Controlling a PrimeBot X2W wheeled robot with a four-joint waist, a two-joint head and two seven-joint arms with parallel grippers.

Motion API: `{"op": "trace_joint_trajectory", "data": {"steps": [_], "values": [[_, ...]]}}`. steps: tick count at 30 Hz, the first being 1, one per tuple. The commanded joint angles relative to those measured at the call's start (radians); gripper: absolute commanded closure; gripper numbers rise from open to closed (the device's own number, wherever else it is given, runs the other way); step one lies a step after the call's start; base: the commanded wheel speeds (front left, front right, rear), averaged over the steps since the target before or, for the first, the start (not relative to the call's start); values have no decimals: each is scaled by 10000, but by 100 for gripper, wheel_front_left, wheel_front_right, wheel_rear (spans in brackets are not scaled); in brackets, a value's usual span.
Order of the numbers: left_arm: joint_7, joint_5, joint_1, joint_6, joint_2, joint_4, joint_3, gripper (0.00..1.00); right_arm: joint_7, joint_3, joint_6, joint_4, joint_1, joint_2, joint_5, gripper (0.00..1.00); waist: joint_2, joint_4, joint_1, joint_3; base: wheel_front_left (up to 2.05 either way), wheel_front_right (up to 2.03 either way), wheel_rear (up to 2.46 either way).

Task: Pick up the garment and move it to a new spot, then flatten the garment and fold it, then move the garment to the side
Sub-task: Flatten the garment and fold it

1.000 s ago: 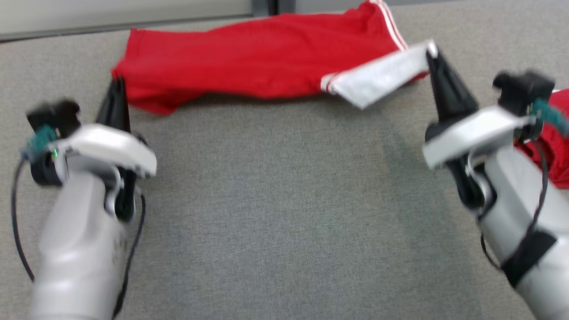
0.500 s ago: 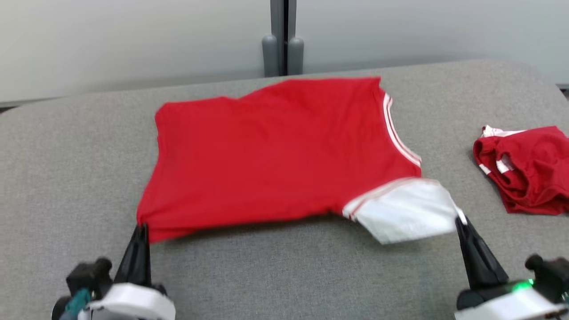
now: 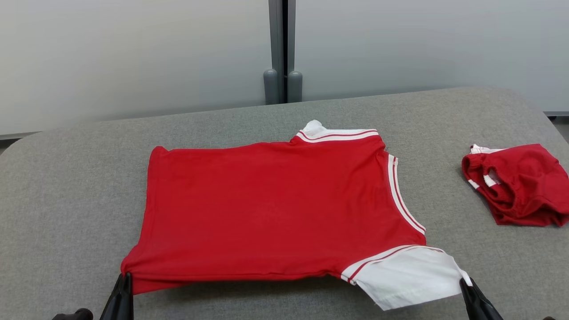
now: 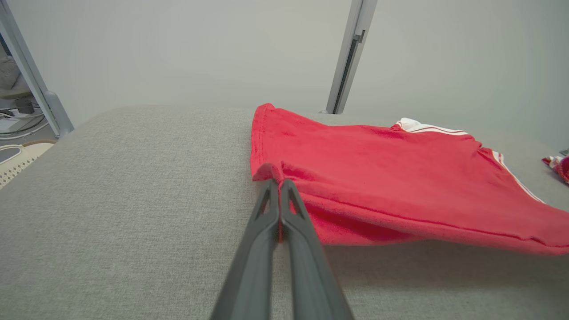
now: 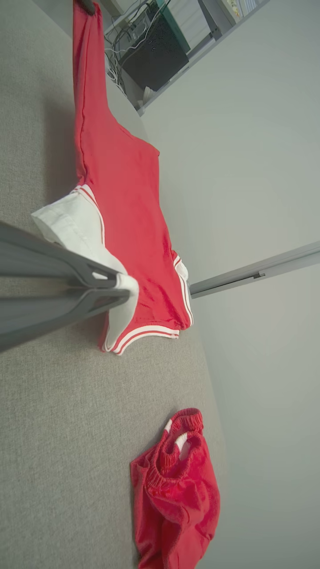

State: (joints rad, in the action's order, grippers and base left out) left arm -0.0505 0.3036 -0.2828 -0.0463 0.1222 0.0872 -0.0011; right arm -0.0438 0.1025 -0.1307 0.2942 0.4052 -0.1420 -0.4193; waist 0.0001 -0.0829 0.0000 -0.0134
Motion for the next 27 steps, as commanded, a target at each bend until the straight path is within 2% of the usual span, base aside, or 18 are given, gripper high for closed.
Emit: {"op": "trace_joint_trajectory", "data": {"steps": [1,8,15,20,27], "values": [[48,29,-44,-63,89,97,45,100,-55,-64,2,81,59,-7,92,100,-1,9,0,7,0,0,0],[1076,252,271,-115,160,108,-111,100,-257,-107,1,-274,-364,-8,-62,100,-1,81,0,-520,0,0,0],[1957,521,1581,108,367,-727,-292,100,105,36,2,-2152,-2445,-587,-488,100,-1,176,0,-1625,0,0,0],[2019,555,2640,276,471,-1305,-375,100,566,495,2,-3566,-4334,-1072,-757,100,-1,265,0,-2190,0,0,0],[1921,606,3456,368,517,-1814,-433,100,1161,1214,1,-5337,-6282,-1438,-1157,100,-1,312,0,-2493,0,0,0]]}}
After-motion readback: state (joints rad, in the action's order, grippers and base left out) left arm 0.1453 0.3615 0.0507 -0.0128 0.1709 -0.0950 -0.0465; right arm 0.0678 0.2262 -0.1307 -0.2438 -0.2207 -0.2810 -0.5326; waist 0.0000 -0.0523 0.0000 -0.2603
